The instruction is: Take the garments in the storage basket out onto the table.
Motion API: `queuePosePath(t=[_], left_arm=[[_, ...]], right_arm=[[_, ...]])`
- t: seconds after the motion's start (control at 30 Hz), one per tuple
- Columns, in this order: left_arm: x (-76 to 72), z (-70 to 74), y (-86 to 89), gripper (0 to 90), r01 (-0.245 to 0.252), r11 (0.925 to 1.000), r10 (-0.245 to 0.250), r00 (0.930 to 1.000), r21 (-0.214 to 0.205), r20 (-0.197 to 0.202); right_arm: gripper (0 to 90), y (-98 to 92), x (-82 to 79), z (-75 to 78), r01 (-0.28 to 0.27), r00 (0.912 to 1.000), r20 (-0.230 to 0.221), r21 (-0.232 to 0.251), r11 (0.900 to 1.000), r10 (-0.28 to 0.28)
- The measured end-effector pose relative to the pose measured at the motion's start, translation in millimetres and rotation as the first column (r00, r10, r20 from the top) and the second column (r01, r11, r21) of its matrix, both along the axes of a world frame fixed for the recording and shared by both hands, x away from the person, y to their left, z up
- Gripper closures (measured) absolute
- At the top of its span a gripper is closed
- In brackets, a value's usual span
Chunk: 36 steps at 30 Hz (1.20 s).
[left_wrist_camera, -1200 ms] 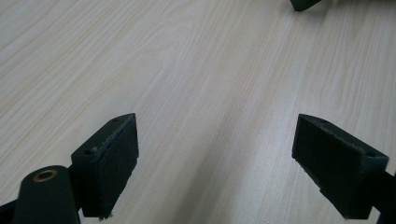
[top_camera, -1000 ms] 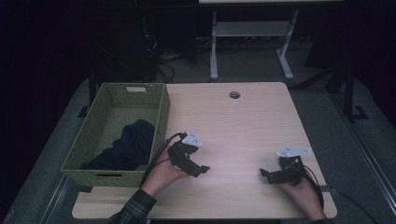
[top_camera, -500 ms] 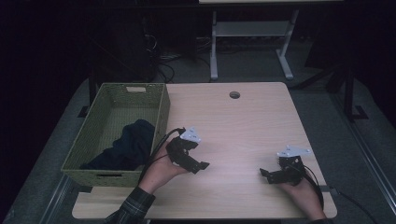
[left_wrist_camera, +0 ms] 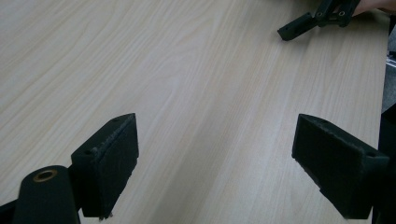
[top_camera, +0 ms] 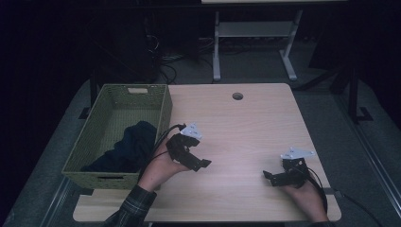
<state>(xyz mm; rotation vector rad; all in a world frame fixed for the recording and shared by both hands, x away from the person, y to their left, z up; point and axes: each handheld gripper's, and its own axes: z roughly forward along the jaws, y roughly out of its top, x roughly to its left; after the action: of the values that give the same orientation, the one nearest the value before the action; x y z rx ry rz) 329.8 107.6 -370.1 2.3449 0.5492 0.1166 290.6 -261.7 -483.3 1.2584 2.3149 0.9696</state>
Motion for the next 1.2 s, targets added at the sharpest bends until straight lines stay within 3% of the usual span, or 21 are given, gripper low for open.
queuePosePath(t=[0.87,1.2], left_arm=[[13.8,39.0,18.0,14.7,-0.013,0.9998,0.013,0.9999,0.013,0.001],[15.9,49.5,36.5,14.7,-0.066,0.9978,0.066,0.9977,-0.003,0.012]], right_arm=[[1.5,0.0,0.0,0.0,0.000,1.0000,0.000,0.000,1.0000,0.000],[1.5,0.0,0.0,0.0,0.000,1.0000,0.000,0.000,1.0000,0.000]])
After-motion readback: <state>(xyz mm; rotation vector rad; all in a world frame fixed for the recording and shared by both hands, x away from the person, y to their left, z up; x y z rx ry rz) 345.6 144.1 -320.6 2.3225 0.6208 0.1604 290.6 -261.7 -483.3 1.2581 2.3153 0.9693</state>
